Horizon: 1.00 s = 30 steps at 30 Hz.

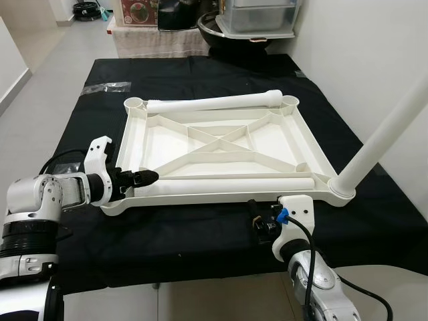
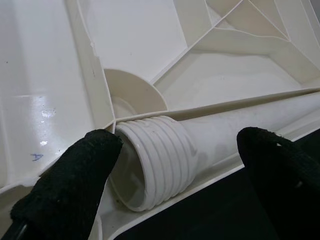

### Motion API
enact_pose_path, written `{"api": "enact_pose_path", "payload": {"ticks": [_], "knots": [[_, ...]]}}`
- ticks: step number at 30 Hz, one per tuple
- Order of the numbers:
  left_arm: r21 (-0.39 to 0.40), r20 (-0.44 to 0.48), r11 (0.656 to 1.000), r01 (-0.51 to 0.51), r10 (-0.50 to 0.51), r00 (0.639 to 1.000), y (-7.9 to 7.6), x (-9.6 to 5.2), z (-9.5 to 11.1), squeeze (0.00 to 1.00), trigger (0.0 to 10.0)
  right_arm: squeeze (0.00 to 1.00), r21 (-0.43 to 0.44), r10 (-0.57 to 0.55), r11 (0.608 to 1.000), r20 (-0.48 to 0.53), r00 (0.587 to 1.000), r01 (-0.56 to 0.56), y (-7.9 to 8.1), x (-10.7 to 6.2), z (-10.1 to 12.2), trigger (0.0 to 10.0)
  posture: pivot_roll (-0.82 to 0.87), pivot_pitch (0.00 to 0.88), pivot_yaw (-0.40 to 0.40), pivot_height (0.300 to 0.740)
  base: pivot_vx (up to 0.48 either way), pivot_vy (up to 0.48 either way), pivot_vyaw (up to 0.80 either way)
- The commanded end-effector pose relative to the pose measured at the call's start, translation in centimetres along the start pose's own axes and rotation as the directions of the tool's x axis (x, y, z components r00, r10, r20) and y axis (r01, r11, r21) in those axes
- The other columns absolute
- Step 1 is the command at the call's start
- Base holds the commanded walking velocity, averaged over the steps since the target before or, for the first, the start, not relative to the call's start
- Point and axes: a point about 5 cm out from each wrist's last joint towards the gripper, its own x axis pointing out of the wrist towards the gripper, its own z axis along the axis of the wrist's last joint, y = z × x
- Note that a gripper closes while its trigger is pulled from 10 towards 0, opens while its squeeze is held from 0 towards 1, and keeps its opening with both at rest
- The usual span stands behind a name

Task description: Building children table

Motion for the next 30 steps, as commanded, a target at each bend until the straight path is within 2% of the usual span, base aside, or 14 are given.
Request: {"api": "enact_pose_path", "payload": {"ticks": [1, 5, 12, 18, 30], "knots": [[-0.032, -0.036, 0.997, 0.068, -0.069, 0.997, -1.0, 1.0, -0.8, 0.0, 10.0, 0.0, 0.008, -0.001, 1.0, -0.009, 1.0, 0.001, 0.2, -0.2, -0.1, 10.0, 0.09, 0.088, -0.052, 0.74, 0.0, 0.0, 0.0], [-0.028, -0.038, 0.997, 0.07, -0.071, 0.997, -1.1, 1.1, -0.7, 0.0, 10.0, 0.0, 0.008, 0.001, 1.0, -0.011, 1.0, -0.001, 0.2, -0.2, -0.1, 10.0, 0.09, 0.086, -0.051, 0.74, 0.0, 0.0, 0.0], [0.026, -0.021, 0.997, 0.071, -0.07, 0.997, -2.2, 0.7, 1.0, 0.0, 10.0, 0.0, 0.011, 0.002, 1.0, -0.015, 1.0, -0.002, 0.2, -0.2, -0.2, 10.0, 0.1, 0.083, -0.049, 0.74, 0.0, 0.0, 0.0], [0.042, -0.019, 0.997, 0.065, -0.064, 0.998, -2.5, 0.5, 1.5, 0.0, 10.0, 0.0, 0.014, 0.0, 1.0, -0.019, 1.0, 0.001, 0.2, -0.1, -0.3, 10.0, 0.1, 0.084, -0.049, 0.74, 0.0, 0.0, 0.0], [-0.007, -0.068, 0.997, 0.071, -0.071, 0.995, -2.4, 1.1, -0.1, 0.0, 10.0, 0.0, 0.016, -0.002, 1.0, -0.016, 1.0, 0.002, 0.2, -0.1, -0.2, 10.0, 0.1, 0.089, -0.05, 0.74, 0.0, 0.0, 0.0]]}}
